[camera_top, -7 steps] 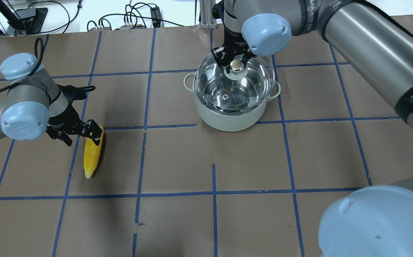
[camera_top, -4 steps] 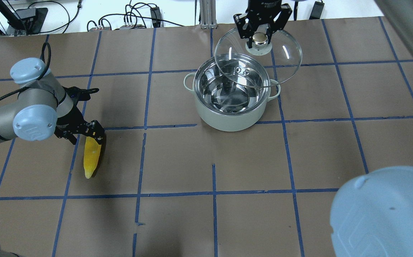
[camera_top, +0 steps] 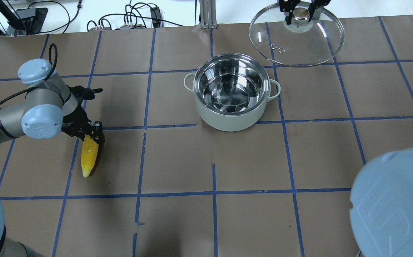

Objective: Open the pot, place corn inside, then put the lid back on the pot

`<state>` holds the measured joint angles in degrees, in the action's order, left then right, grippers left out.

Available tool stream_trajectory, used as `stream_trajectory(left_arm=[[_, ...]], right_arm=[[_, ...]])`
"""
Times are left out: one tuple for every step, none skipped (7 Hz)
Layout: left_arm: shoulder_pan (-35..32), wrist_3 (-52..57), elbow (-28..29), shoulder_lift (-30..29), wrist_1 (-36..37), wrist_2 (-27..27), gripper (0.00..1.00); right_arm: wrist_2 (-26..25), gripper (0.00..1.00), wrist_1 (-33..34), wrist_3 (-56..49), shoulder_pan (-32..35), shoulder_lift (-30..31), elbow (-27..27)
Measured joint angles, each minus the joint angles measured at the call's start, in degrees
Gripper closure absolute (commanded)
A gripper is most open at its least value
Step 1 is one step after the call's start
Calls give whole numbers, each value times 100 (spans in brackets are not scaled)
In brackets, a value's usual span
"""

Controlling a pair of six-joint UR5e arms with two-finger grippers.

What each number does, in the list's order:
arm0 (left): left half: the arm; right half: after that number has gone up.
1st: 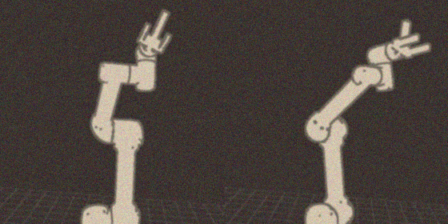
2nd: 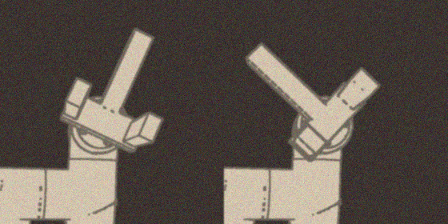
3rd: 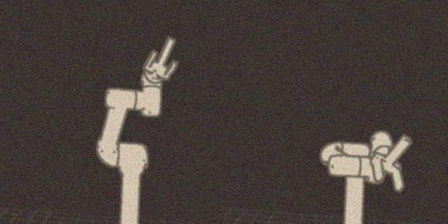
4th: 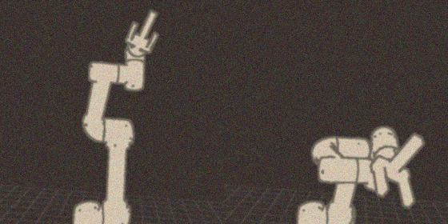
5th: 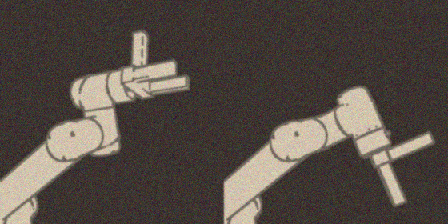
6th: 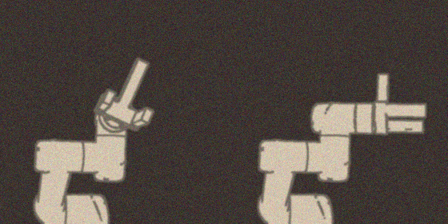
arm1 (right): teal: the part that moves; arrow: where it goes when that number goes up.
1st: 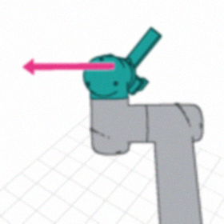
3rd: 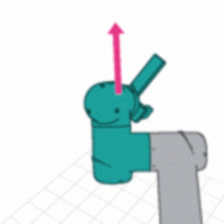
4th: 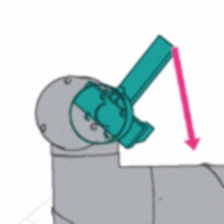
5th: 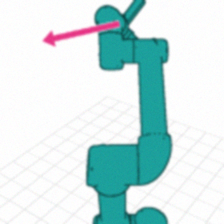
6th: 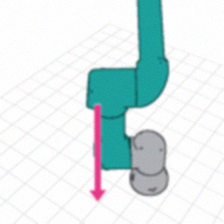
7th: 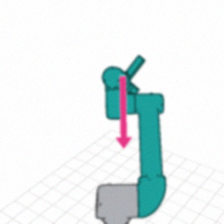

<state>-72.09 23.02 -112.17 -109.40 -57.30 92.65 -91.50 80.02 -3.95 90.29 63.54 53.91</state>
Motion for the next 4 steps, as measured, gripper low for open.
stream_trajectory(left_arm=[[-32, 4, 15, 174, -20, -128, 98], [-148, -110, 58, 391, -88, -209, 98], [-421, -488, 189, 594, -226, -243, 98], [-802, -1056, 461, 677, -432, -260, 98]], right_arm=[[-5, 77, -101, -60, -216, 33, -5], [-7, 77, -217, -145, -409, 67, -7], [-34, 77, -314, -233, -573, 101, -4], [-91, 77, -399, -339, -729, 121, 5]])
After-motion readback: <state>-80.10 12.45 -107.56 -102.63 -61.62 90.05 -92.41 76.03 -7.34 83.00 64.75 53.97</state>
